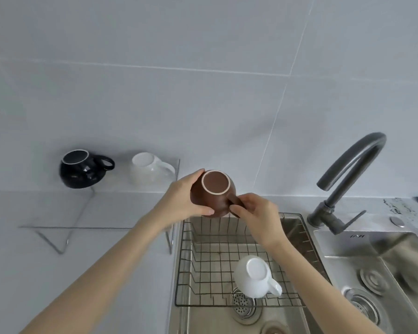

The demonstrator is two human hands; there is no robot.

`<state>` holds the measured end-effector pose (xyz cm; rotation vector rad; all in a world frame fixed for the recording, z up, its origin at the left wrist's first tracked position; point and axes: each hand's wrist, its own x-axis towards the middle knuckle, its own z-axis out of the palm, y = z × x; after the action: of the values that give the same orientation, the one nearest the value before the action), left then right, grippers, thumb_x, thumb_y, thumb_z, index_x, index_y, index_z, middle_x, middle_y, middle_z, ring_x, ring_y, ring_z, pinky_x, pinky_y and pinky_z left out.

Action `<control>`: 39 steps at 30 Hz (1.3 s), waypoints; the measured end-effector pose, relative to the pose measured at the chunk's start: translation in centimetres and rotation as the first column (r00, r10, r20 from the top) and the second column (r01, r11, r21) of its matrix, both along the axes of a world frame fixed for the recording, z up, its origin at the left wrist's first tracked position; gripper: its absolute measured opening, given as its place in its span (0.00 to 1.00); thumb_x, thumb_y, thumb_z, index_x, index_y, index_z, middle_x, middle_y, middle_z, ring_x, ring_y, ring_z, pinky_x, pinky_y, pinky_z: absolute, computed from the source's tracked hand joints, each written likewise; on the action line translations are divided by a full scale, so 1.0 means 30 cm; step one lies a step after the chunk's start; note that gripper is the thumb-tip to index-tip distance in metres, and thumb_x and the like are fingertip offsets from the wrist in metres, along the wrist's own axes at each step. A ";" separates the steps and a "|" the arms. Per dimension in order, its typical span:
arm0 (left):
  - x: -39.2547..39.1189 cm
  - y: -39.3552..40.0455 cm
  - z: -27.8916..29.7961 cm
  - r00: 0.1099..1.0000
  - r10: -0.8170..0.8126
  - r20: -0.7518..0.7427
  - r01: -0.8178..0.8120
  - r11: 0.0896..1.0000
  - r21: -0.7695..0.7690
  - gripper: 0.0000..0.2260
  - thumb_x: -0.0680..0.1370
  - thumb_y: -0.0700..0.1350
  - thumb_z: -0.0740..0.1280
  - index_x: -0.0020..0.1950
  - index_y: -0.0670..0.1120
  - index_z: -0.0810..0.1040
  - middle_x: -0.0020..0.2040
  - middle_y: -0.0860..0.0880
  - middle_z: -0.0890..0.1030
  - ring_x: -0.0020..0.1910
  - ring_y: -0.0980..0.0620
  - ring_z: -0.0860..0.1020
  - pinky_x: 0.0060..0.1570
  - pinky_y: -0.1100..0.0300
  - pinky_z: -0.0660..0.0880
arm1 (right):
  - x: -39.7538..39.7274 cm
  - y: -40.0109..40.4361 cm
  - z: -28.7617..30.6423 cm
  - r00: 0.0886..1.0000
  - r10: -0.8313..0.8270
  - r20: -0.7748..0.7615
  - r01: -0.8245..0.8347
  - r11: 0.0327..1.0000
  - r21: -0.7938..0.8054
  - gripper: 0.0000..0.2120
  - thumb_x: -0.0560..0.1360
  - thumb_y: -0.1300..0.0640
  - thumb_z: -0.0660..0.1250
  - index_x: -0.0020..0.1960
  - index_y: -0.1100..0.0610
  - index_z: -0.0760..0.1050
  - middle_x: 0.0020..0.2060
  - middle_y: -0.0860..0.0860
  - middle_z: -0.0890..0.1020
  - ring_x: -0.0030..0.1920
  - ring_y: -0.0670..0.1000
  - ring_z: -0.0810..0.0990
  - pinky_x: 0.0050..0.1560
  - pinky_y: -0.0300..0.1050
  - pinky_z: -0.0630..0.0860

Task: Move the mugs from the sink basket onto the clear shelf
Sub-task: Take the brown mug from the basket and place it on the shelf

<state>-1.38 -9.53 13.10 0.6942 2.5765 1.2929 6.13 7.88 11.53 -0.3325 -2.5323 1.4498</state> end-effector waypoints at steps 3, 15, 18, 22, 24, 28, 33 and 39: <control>0.012 -0.139 0.039 0.998 0.057 -0.024 -0.057 0.998 0.019 0.40 0.61 0.41 0.79 0.69 0.49 0.65 0.57 0.58 0.72 0.60 0.57 0.71 0.59 0.66 0.64 | -0.033 -0.122 0.036 0.997 0.071 -0.021 -0.072 0.997 -0.009 0.06 0.70 0.61 0.69 0.47 0.60 0.79 0.40 0.56 0.85 0.44 0.55 0.82 0.49 0.49 0.77; -0.073 -0.658 0.098 0.972 0.236 -0.002 -0.236 0.972 0.005 0.42 0.57 0.44 0.79 0.68 0.50 0.66 0.61 0.53 0.76 0.64 0.51 0.73 0.67 0.53 0.68 | -0.231 -0.612 0.078 0.962 0.271 -0.034 -0.271 0.963 0.004 0.05 0.68 0.59 0.69 0.38 0.62 0.78 0.35 0.62 0.83 0.34 0.55 0.75 0.40 0.48 0.73; -0.106 -0.757 0.073 0.960 0.279 0.025 -0.279 0.960 -0.009 0.47 0.51 0.54 0.76 0.69 0.52 0.65 0.66 0.50 0.74 0.67 0.51 0.71 0.68 0.50 0.67 | -0.280 -0.710 0.060 0.955 0.297 -0.010 -0.297 0.955 -0.014 0.04 0.68 0.60 0.69 0.37 0.61 0.77 0.34 0.62 0.82 0.33 0.52 0.73 0.38 0.47 0.71; -0.141 -0.855 0.026 0.955 0.291 0.053 -0.290 0.957 -0.025 0.45 0.51 0.50 0.77 0.67 0.54 0.67 0.61 0.54 0.77 0.64 0.51 0.74 0.67 0.52 0.68 | -0.319 -0.811 0.019 0.945 0.327 0.020 -0.327 0.945 -0.014 0.02 0.69 0.60 0.69 0.37 0.58 0.78 0.32 0.57 0.81 0.34 0.52 0.74 0.38 0.45 0.71; -0.154 -0.893 0.009 0.958 0.279 0.074 -0.277 0.960 -0.029 0.43 0.51 0.50 0.77 0.65 0.58 0.68 0.55 0.58 0.78 0.62 0.51 0.75 0.66 0.53 0.69 | -0.331 -0.847 -0.002 0.943 0.331 0.023 -0.331 0.943 -0.009 0.06 0.68 0.60 0.69 0.33 0.53 0.75 0.32 0.58 0.81 0.35 0.54 0.75 0.40 0.49 0.74; -0.171 -0.949 -0.025 0.960 0.262 0.101 -0.261 0.965 -0.019 0.43 0.49 0.54 0.75 0.64 0.57 0.69 0.58 0.54 0.79 0.61 0.52 0.76 0.66 0.50 0.70 | -0.343 -0.901 -0.033 0.946 0.322 0.030 -0.323 0.946 0.009 0.12 0.68 0.61 0.69 0.29 0.51 0.71 0.30 0.57 0.79 0.34 0.54 0.73 0.40 0.50 0.74; -0.177 -0.991 -0.066 0.956 0.258 0.139 -0.259 0.966 -0.014 0.36 0.49 0.53 0.76 0.55 0.68 0.71 0.56 0.58 0.80 0.61 0.52 0.76 0.66 0.52 0.70 | -0.349 -0.939 -0.062 0.939 0.340 0.051 -0.342 0.940 0.021 0.05 0.69 0.61 0.68 0.37 0.63 0.77 0.34 0.62 0.82 0.35 0.54 0.74 0.42 0.53 0.75; -0.189 -1.016 -0.092 0.953 0.249 0.175 -0.255 0.967 0.013 0.37 0.49 0.53 0.77 0.55 0.68 0.71 0.58 0.55 0.79 0.61 0.52 0.76 0.67 0.52 0.69 | -0.356 -0.967 -0.087 0.938 0.339 0.070 -0.341 0.940 0.022 0.05 0.69 0.60 0.68 0.39 0.62 0.78 0.33 0.58 0.81 0.36 0.54 0.74 0.43 0.51 0.75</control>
<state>-7.06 -40.02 10.33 0.2489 2.5674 1.4045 -4.55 -21.12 8.92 0.0732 -2.7683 1.5262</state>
